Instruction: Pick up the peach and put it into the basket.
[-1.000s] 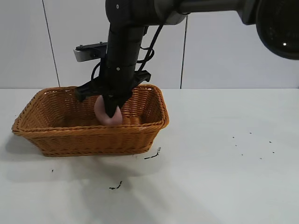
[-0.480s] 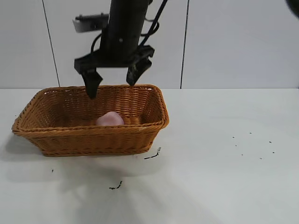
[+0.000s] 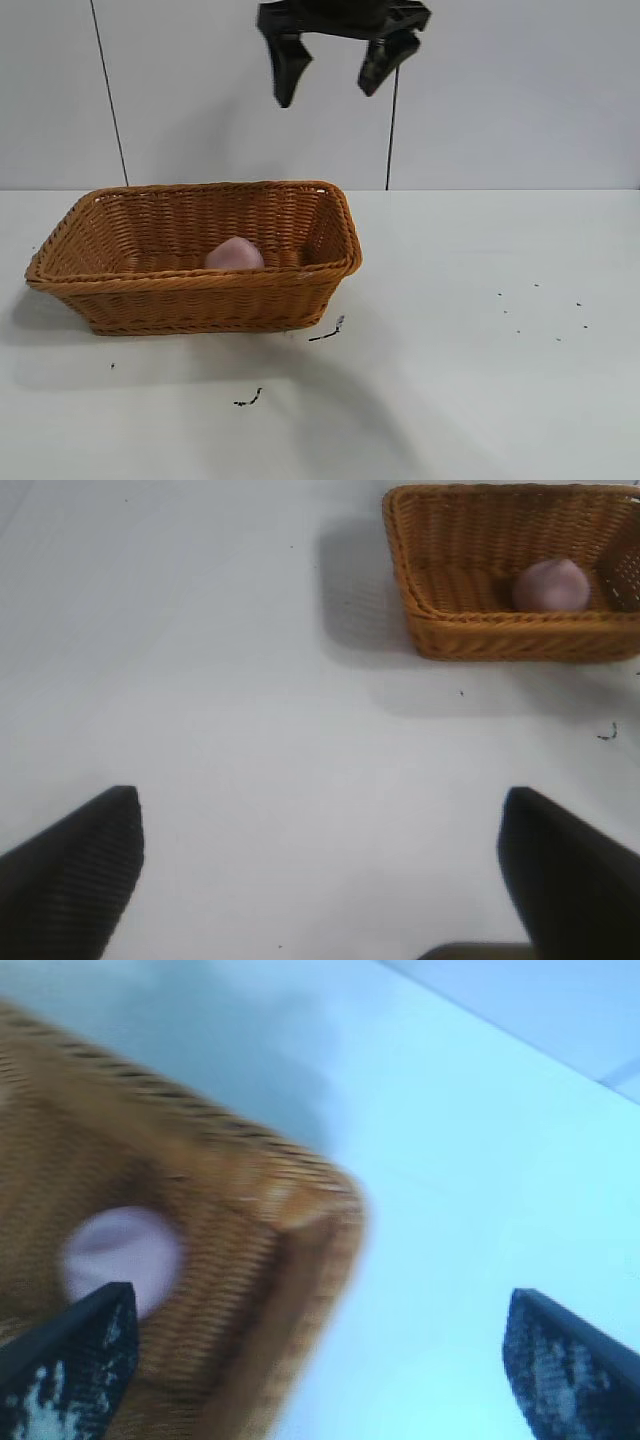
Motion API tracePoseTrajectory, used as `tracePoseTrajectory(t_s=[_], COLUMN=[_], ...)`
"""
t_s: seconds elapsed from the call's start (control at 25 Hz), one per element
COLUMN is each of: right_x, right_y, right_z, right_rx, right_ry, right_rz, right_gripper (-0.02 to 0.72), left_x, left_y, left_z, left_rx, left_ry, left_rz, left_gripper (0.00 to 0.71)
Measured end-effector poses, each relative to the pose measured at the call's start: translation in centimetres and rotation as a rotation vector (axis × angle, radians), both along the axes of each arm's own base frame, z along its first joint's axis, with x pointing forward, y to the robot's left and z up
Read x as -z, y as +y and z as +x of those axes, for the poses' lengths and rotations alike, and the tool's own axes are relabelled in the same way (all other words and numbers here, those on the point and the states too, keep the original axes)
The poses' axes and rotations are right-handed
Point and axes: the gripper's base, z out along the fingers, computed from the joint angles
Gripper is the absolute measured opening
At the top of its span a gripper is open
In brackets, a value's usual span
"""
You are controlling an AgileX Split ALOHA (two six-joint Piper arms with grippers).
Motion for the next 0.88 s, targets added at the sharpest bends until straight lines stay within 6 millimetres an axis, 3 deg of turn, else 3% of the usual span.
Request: tracePoseTrajectory(t_s=[0.2,0.32,0.4,0.52,0.72,0.84,0.88], right_x=[0.0,0.2,0.2,-0.1,-2.8,-5.9,-6.1], right_y=[-9.9,-14.8,-16.9,-18.5,-18.5,-18.5,-18.5], right_z=[3.0,3.4,3.4,3.4,2.3,0.0,-0.9], right_rx=[0.207,0.307,0.35,0.385,0.383,0.393,0.395], right_ry=[0.001,0.039,0.06,0.058,0.008,-0.029,-0.016], right_rz=[0.0,0.006,0.025,0.045,0.067,0.083,0.081], right_gripper=[0.688,0.689,0.689,0.694,0.696,0.696,0.696], left_x=[0.0,0.0,0.0,0.0,0.0,0.0,0.0], left_y=[0.0,0.0,0.0,0.0,0.0,0.0,0.0], left_z=[0.0,0.0,0.0,0.0,0.0,0.0,0.0], left_rx=[0.0,0.0,0.0,0.0,0.0,0.0,0.0], left_ry=[0.0,0.0,0.0,0.0,0.0,0.0,0.0], left_rz=[0.0,0.0,0.0,0.0,0.0,0.0,0.0], left_gripper=[0.693,0.693,0.693,0.693,0.693,0.693,0.693])
